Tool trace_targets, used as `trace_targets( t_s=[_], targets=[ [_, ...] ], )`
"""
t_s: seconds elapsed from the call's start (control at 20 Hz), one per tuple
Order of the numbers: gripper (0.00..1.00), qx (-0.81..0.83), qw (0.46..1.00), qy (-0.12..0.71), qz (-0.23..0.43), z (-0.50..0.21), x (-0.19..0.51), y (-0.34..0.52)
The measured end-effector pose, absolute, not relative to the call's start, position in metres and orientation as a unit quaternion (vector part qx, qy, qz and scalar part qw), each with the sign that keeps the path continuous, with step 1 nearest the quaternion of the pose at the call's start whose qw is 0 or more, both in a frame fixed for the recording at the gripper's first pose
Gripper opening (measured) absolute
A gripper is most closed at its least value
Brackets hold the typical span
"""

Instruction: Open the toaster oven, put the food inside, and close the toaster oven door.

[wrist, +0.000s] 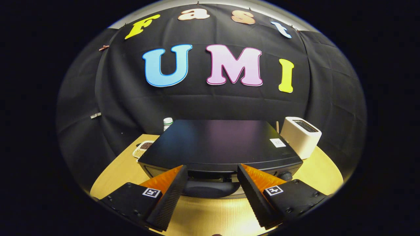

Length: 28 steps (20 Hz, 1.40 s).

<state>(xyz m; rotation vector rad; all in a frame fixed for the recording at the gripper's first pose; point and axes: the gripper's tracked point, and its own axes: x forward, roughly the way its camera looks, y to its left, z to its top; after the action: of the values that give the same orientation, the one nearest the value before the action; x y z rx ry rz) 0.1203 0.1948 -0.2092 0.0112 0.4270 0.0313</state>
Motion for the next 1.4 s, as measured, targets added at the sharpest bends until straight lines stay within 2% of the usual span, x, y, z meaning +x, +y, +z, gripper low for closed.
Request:
trace_targets(
  t_s=[0.45,0.9,1.4],
  targets=[
    [0.98,0.011,0.976,0.219,0.005,-0.214,0.114,0.194],
    [0.98,0.008,0.971,0.238,0.007,-0.224,0.076,0.192],
    [0.97,-0.01,0.956,0.29,0.048,-0.251,0.022,0.199]
  ],
)
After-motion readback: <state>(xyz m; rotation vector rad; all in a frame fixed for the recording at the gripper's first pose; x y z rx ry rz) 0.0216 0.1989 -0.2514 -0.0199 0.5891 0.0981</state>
